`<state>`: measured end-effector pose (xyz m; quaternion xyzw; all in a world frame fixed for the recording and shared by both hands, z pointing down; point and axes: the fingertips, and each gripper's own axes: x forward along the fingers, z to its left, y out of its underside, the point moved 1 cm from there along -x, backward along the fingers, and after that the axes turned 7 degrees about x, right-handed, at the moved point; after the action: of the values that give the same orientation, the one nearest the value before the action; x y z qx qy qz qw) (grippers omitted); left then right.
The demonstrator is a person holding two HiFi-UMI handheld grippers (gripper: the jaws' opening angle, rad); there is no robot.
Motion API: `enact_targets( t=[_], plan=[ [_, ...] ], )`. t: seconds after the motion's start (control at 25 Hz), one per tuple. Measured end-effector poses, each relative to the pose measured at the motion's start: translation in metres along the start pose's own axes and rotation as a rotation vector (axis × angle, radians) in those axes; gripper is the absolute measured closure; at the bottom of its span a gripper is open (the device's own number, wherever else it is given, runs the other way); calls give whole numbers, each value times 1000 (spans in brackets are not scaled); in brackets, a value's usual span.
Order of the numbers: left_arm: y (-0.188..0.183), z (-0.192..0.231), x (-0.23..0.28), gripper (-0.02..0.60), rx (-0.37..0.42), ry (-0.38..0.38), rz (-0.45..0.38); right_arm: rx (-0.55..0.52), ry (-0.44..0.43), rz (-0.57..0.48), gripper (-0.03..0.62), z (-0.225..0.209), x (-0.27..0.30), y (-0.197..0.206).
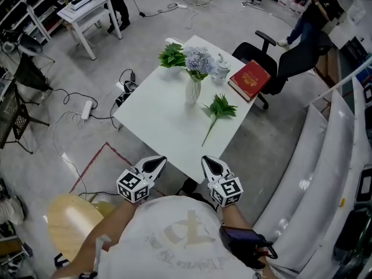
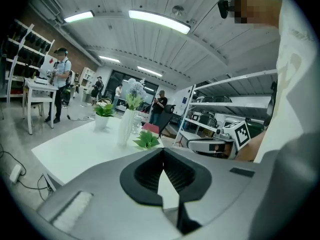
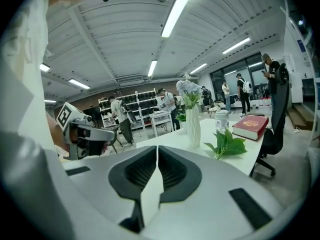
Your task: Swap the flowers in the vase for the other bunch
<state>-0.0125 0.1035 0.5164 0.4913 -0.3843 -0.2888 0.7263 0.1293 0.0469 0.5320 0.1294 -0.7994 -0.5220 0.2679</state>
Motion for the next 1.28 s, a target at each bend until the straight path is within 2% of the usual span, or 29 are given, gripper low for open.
enact_targets(
  t=[0.44, 0.72, 0.96, 1.28],
  plan=[
    [-30, 16, 65, 577, 18, -5, 13, 33, -1, -33, 583, -64, 16, -25],
    [-36, 25, 80, 577, 32, -1, 41, 57, 11, -41, 583, -80, 24, -27],
    [-42, 44, 90, 577, 51, 28, 60, 76, 53, -46, 583, -86, 36, -28],
    [-58, 81, 105, 577, 85, 123, 65, 102, 165, -73, 583, -85, 55, -43]
  ],
)
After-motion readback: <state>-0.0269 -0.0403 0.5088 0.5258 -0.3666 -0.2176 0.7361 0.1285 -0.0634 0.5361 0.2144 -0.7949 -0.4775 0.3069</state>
